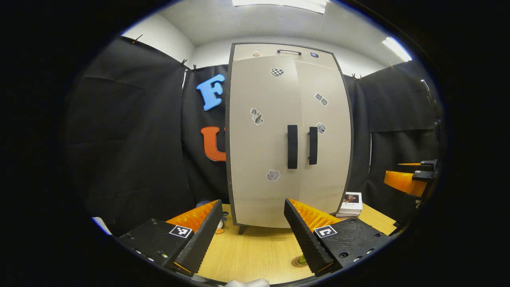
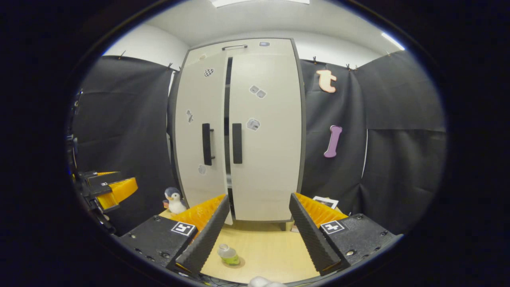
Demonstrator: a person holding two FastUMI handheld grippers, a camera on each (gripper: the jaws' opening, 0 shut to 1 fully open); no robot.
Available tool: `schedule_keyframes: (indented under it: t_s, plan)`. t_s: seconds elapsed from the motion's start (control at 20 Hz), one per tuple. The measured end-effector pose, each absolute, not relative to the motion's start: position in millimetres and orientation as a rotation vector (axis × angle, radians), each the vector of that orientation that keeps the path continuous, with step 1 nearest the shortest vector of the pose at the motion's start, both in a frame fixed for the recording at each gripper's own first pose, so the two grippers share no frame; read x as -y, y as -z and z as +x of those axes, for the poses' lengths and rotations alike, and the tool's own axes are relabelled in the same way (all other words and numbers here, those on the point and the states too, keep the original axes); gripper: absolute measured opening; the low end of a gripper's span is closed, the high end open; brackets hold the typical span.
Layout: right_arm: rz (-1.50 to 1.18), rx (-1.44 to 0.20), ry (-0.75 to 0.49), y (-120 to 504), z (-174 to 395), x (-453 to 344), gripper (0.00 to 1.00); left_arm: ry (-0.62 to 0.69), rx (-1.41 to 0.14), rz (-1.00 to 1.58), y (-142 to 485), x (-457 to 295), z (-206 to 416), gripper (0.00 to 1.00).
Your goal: Grasp the bottle in the cabinet with the left hand and place it on the coaster, then close the right door with the right hand and the left door with the left hand.
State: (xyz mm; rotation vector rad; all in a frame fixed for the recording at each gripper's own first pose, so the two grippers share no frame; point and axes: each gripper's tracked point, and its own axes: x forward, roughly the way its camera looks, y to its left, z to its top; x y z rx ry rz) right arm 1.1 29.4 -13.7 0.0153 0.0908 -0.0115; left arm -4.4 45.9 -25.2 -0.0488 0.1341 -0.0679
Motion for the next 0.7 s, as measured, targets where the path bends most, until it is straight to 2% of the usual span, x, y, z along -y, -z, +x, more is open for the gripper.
schedule_keyframes:
  t_s: [0.05, 0.1, 0.15, 0.2, 0.3, 0.35, 0.4, 0.45, 0.5, 0.55, 0.6, 0.7]
  plan:
    - [0.015, -0.092, 0.011, 14.5, 1.1, -29.5, 0.99, 0.066, -0.134, -0.049, 25.9, -46.0, -4.3, 0.95]
    - [0.014, -0.092, 0.011, 14.1, 1.4, -29.8, 0.95, 0.065, -0.134, -0.050, 25.3, -46.0, -4.3, 0.95]
    - [0.014, -0.093, 0.011, 14.1, 1.4, -29.2, 0.95, 0.063, -0.132, -0.051, 24.9, -46.4, -4.6, 0.92]
    - [0.013, -0.092, 0.009, 13.7, 1.9, -29.4, 0.95, 0.063, -0.131, -0.050, 25.0, -46.6, -4.3, 0.95]
    - [0.012, -0.089, 0.009, 12.0, 1.5, -30.3, 0.95, 0.058, -0.130, -0.049, 24.8, -47.2, -4.5, 0.95]
    - [0.013, -0.087, 0.009, 12.0, 2.2, -31.2, 0.99, 0.056, -0.130, -0.049, 25.1, -47.5, -4.6, 0.95]
    - [0.013, -0.085, 0.007, 11.6, 2.4, -31.7, 0.95, 0.054, -0.130, -0.050, 24.7, -47.6, -4.5, 0.95]
    - [0.014, -0.084, 0.006, 11.7, 1.9, -32.5, 0.99, 0.051, -0.130, -0.049, 24.5, -48.0, -4.7, 0.95]
    - [0.013, -0.084, 0.006, 11.8, 1.7, -32.6, 0.95, 0.049, -0.129, -0.049, 24.5, -48.3, -4.6, 0.95]
    - [0.012, -0.084, 0.006, 11.9, 2.1, -32.9, 0.99, 0.047, -0.128, -0.049, 24.1, -48.5, -4.7, 0.95]
    - [0.012, -0.085, 0.004, 12.2, 2.2, -33.4, 0.95, 0.046, -0.128, -0.049, 24.2, -48.6, -4.8, 0.95]
    - [0.011, -0.086, 0.004, 13.2, 0.8, -34.0, 0.95, 0.044, -0.129, -0.049, 24.2, -48.9, -4.9, 0.95]
